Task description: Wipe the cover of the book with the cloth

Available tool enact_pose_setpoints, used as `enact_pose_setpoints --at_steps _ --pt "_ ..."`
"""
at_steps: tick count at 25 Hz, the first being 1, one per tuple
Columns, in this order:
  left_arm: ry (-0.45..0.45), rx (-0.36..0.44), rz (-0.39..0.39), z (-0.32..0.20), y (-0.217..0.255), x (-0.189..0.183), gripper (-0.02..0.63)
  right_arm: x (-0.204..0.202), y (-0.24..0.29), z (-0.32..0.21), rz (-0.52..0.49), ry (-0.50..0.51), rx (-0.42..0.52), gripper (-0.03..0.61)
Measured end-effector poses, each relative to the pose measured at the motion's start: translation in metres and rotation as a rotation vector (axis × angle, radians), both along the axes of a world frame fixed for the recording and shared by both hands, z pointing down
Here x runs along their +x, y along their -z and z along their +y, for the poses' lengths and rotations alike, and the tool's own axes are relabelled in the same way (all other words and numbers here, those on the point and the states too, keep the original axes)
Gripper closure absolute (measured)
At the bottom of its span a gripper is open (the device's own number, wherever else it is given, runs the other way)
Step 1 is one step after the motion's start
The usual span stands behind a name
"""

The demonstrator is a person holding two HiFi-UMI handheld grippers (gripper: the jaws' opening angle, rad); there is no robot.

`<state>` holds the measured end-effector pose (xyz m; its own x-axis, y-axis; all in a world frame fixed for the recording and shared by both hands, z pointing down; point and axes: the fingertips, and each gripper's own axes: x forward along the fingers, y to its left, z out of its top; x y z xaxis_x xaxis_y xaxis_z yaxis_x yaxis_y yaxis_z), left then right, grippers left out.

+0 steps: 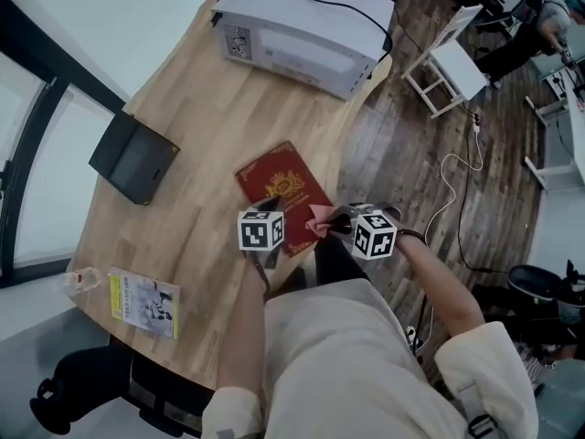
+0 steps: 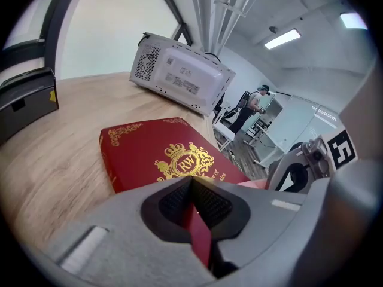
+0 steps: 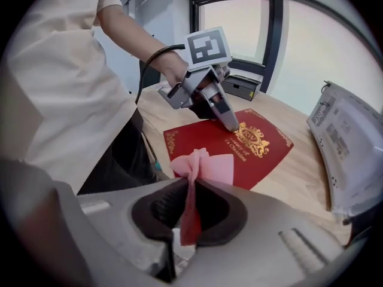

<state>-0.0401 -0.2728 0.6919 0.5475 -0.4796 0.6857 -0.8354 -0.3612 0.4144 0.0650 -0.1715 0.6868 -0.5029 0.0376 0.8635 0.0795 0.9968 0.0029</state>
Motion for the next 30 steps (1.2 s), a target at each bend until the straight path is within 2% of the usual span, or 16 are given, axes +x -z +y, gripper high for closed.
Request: enact_pose_setpoints --at_steps 4,6,8,15,18,25,30 --pt "-0.002 0.002 0.024 -0.001 0.003 -0.001 0.606 0.016 0.004 0.016 0.020 -0.039 -0.010 0.546" --pt "-0.005 0.006 0.050 0.000 0.004 0.005 0.606 0.029 0.007 0.033 0.056 -0.031 -0.057 0.546" --pt "-0.011 0.013 0.061 0.000 0.004 0.006 0.606 0.033 0.012 0.050 0.079 -0.013 -0.144 0.546" --pt "-0.018 0.018 0.051 0.003 0.003 0.002 0.606 -0.012 0.040 0.074 -0.040 0.053 -0.394 0.546" --pt "-0.011 0.016 0.050 0.002 0.003 0.000 0.606 -0.033 0.033 0.063 -0.039 0.070 -0.455 0.546" --pt "-0.010 0.012 0.053 0.003 0.004 0.000 0.606 -0.047 -0.003 0.010 0.066 0.055 -0.364 0.546" --pt "0.012 0.011 0.071 0.002 0.005 0.000 0.606 -0.055 -0.007 -0.023 0.063 0.050 -0.261 0.546"
